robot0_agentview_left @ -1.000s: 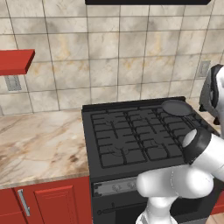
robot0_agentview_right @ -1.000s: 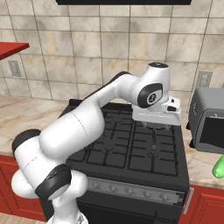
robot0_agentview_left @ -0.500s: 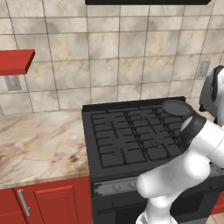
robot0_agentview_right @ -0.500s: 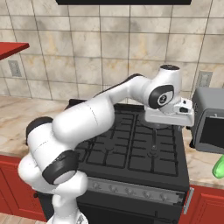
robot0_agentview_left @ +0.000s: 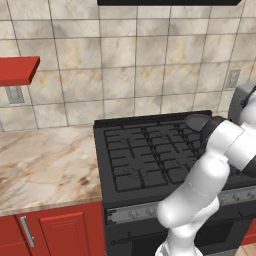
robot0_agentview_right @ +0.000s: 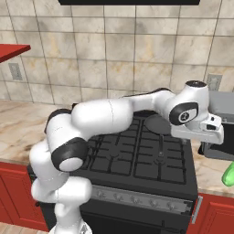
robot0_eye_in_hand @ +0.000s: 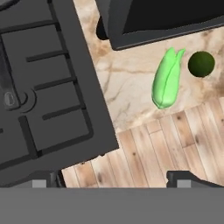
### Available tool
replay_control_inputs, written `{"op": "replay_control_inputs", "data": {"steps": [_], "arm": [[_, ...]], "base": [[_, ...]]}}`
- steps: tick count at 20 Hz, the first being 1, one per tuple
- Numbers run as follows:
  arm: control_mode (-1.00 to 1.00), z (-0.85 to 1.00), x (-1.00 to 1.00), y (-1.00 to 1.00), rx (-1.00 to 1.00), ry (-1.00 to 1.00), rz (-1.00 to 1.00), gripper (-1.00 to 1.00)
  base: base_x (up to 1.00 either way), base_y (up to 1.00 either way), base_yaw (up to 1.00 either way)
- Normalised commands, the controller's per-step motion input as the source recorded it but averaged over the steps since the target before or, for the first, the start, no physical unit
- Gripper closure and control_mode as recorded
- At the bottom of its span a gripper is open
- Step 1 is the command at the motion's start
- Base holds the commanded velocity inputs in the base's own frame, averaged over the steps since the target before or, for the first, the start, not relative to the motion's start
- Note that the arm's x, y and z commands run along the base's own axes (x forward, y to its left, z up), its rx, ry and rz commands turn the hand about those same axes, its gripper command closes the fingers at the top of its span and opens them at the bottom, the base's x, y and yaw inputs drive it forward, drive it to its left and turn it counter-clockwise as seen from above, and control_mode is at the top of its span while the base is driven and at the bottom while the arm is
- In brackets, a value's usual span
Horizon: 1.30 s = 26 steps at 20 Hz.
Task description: Put the corn and lime in the pan. Then turn on the rear right burner and set the heat to medium.
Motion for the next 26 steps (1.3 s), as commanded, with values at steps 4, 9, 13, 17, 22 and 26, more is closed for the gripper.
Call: {"op": "replay_control_inputs", "data": {"steps": [4,9,13,17,22,26], "arm": [[-1.00,-0.55,0.00,-0.60,0.00,0.00,-0.07,-1.00],[-1.00,-0.25,0.05,-0.47,0.02,-0.01,0.00,-1.00],[-1.00,0.00,0.00,-0.29,0.00,0.00,0.00,-1.00],[-1.00,0.00,0.00,-0.19,0.01,0.00,0.00,-1.00],[-1.00,-0.02,0.02,-0.13,0.01,0.00,0.03,-1.00],[-1.00,-0.26,0.16,-0.16,0.05,-0.10,0.12,-1.00]], "base": [[0.00,0.00,0.00],[0.00,0.00,0.00],[0.00,0.00,0.00],[0.00,0.00,0.00],[0.00,0.00,0.00],[0.00,0.00,0.00]]}}
